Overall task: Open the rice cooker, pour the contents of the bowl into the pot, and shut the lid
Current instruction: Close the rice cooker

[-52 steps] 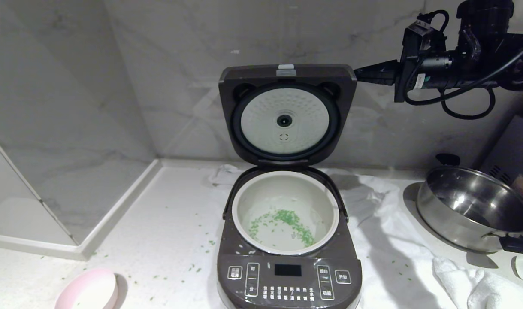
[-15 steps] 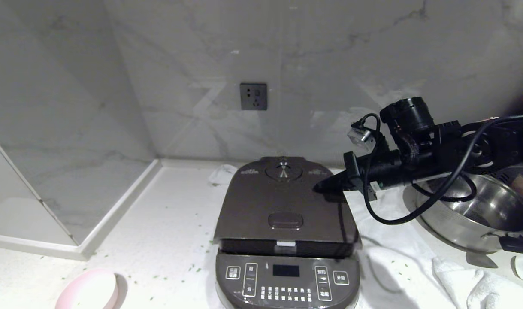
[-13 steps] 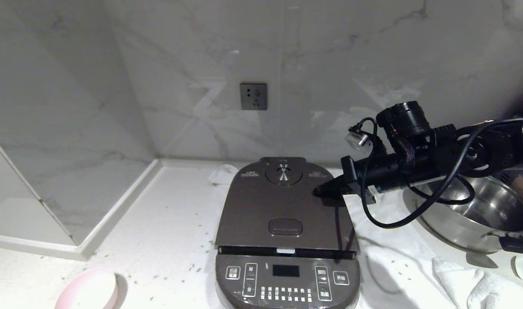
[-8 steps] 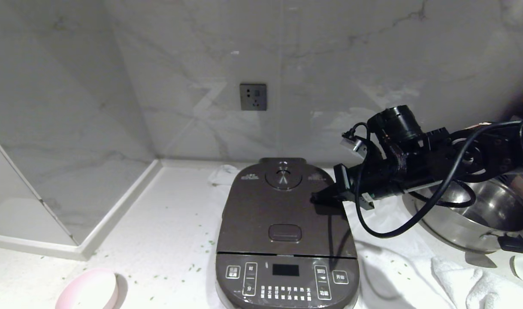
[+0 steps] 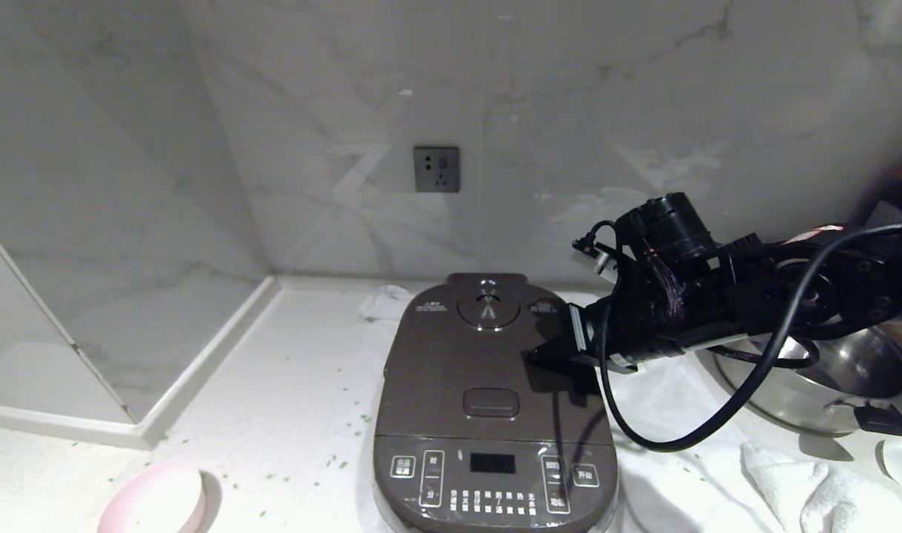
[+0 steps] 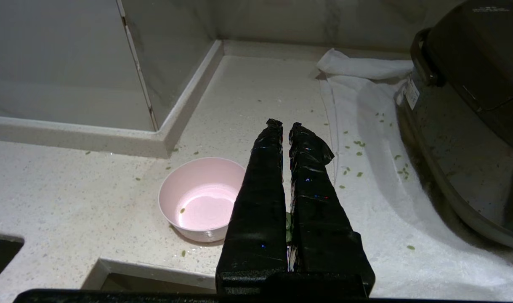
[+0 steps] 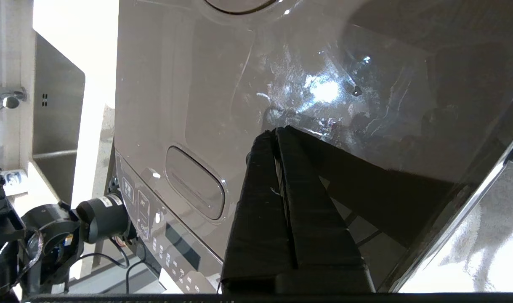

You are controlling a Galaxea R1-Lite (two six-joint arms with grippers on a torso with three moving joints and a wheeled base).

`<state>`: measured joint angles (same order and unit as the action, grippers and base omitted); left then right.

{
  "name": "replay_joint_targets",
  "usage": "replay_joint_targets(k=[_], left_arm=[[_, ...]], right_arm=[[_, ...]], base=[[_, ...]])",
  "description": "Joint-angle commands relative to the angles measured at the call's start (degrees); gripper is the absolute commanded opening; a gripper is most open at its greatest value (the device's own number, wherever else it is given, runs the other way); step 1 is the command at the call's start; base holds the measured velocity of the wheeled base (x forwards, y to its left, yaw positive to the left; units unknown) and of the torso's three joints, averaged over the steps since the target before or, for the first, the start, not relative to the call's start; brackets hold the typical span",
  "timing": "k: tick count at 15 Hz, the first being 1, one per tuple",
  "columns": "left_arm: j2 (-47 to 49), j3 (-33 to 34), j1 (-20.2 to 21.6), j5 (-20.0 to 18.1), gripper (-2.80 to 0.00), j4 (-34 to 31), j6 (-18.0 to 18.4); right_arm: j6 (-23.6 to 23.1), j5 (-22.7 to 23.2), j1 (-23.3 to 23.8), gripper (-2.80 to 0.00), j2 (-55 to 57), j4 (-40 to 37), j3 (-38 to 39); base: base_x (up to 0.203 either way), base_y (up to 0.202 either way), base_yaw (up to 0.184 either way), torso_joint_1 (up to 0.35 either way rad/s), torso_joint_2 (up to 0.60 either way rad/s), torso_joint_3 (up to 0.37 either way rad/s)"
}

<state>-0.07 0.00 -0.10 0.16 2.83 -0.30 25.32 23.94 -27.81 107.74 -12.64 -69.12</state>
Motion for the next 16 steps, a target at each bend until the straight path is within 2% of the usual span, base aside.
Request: replay_joint_targets(k=[1, 5, 8, 14, 16], left_arm=[[0.0, 0.8, 0.0, 0.0, -2.8, 0.1, 0.0], [0.0, 0.8, 0.0, 0.0, -2.8, 0.1, 0.0], [0.0, 0.8, 0.0, 0.0, -2.8, 0.1, 0.0], [0.0, 0.8, 0.0, 0.0, -2.8, 0.1, 0.0], [0.0, 0.8, 0.0, 0.0, -2.8, 0.1, 0.0]], right_arm=[[0.2, 0.0, 0.4, -2.8, 0.2, -0.8, -0.4], [0.4, 1.1, 1.7, -2.8, -5.4, -0.4, -1.9], [0.6, 4.1, 3.5, -2.8, -8.2, -0.5, -4.6], [0.9, 4.9, 2.4, -2.8, -11.0, -1.3, -3.9], [3.1, 5.2, 0.7, -2.8, -13.4, -3.4, -3.5]], base=[[0.0, 0.0, 0.0, 0.0, 0.0, 0.0], [0.0, 0.0, 0.0, 0.0, 0.0, 0.0], [0.0, 0.0, 0.0, 0.0, 0.0, 0.0], [0.0, 0.0, 0.0, 0.0, 0.0, 0.0], [0.0, 0.0, 0.0, 0.0, 0.0, 0.0]])
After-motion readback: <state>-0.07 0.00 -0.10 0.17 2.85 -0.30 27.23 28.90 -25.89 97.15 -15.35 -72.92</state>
